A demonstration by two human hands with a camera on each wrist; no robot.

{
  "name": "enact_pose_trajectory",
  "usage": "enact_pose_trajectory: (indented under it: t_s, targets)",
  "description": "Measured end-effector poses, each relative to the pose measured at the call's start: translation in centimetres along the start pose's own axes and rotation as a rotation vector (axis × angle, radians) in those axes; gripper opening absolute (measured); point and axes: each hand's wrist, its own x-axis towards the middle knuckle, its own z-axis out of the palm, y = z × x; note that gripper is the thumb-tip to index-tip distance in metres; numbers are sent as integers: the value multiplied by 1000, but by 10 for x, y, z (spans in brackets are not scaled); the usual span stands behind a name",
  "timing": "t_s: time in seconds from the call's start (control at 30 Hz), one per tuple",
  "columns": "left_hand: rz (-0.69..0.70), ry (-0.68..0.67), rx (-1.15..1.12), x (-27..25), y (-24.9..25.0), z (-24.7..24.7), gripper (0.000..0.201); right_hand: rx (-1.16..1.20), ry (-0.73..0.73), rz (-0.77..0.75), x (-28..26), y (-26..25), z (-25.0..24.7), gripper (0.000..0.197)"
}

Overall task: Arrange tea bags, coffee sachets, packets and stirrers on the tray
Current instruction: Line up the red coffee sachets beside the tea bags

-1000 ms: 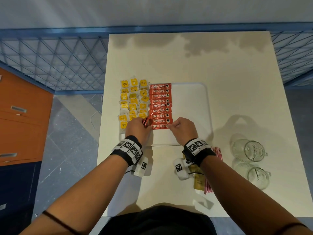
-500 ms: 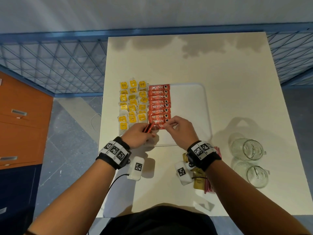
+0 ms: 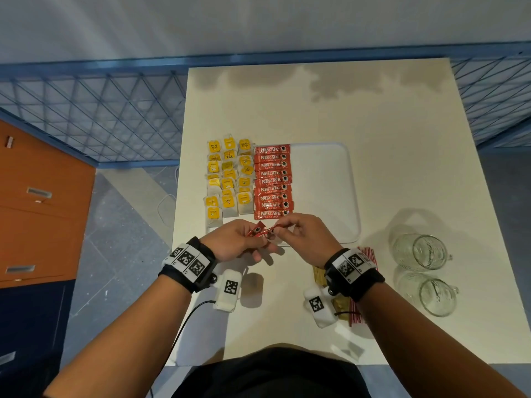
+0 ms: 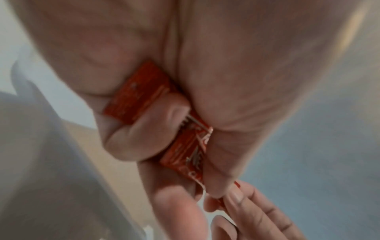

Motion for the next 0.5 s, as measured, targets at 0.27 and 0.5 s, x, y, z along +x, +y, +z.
enact_pose_trajectory:
  t_s: [0.27,0.5]
  targets:
    - [117,327,24,7,-14,-6,16,64,27,160,-3,6,-5,15]
    - [88,563,108,23,-27,1,29,-18,87,225,8,14,-6,29]
